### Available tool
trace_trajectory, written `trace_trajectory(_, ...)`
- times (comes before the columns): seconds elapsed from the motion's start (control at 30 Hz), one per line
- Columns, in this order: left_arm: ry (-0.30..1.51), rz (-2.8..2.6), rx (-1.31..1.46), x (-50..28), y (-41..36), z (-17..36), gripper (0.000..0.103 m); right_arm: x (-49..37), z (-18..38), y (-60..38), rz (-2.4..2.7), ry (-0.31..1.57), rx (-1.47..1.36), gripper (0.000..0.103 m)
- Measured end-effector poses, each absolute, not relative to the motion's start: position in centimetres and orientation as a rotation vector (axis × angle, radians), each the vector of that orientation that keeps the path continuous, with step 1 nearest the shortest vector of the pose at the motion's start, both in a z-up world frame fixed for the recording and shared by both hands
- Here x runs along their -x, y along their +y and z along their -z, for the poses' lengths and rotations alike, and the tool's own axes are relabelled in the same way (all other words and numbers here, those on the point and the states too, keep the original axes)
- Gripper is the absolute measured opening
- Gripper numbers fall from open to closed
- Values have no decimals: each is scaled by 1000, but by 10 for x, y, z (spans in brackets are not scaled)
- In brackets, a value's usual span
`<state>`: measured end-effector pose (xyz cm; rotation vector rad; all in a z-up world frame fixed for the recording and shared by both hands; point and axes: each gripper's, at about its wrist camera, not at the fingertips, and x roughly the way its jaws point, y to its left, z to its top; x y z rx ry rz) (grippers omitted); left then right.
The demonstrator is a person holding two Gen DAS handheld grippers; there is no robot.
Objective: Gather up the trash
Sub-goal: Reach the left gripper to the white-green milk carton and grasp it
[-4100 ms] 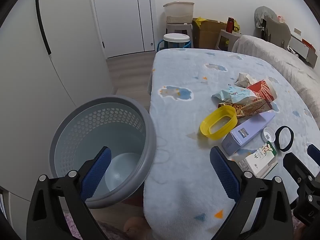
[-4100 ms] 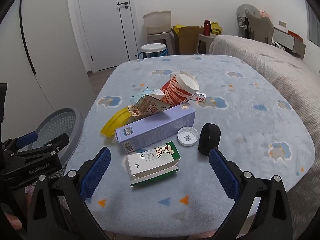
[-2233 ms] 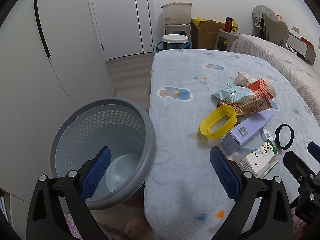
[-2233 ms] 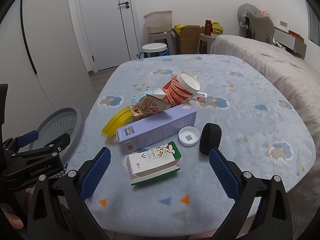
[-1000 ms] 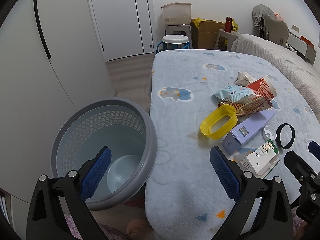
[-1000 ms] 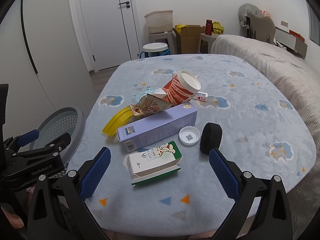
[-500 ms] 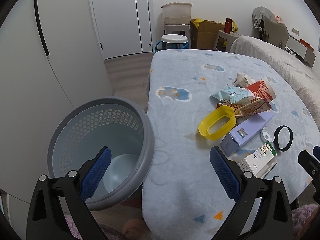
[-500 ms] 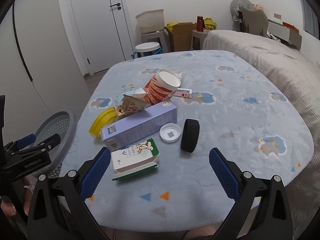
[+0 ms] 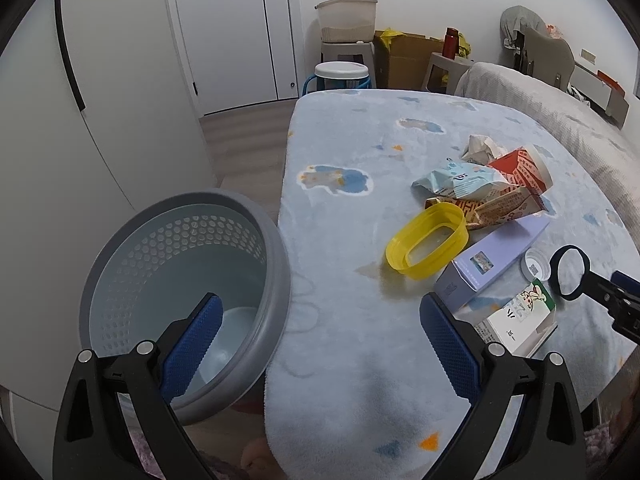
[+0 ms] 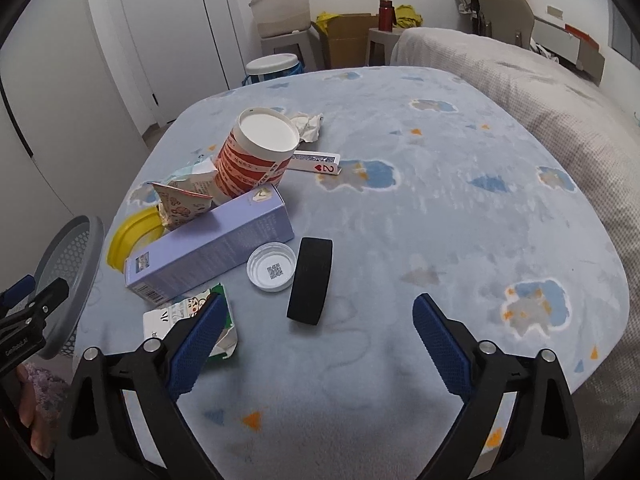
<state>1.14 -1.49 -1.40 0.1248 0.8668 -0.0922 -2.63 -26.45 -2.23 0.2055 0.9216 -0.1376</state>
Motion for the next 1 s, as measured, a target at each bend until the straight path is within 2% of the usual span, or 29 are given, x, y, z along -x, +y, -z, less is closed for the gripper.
trace_trajectory(0.2,868,119,-176,-10,-30,22,94,6,41,-273,103,978,-249,62)
trace_trajectory(0.27,867,140,-183,-8,-35,23,95,3,43,-273,96,983,-252,51)
trace_trajectory(0.4,861,186,-185,-2,-44,23,95,1,44,-273,73,984,-258,19)
trace_trajectory(1.0,949,314,-153,33,-89,38,94,33,18,-289,37,887,-340,19)
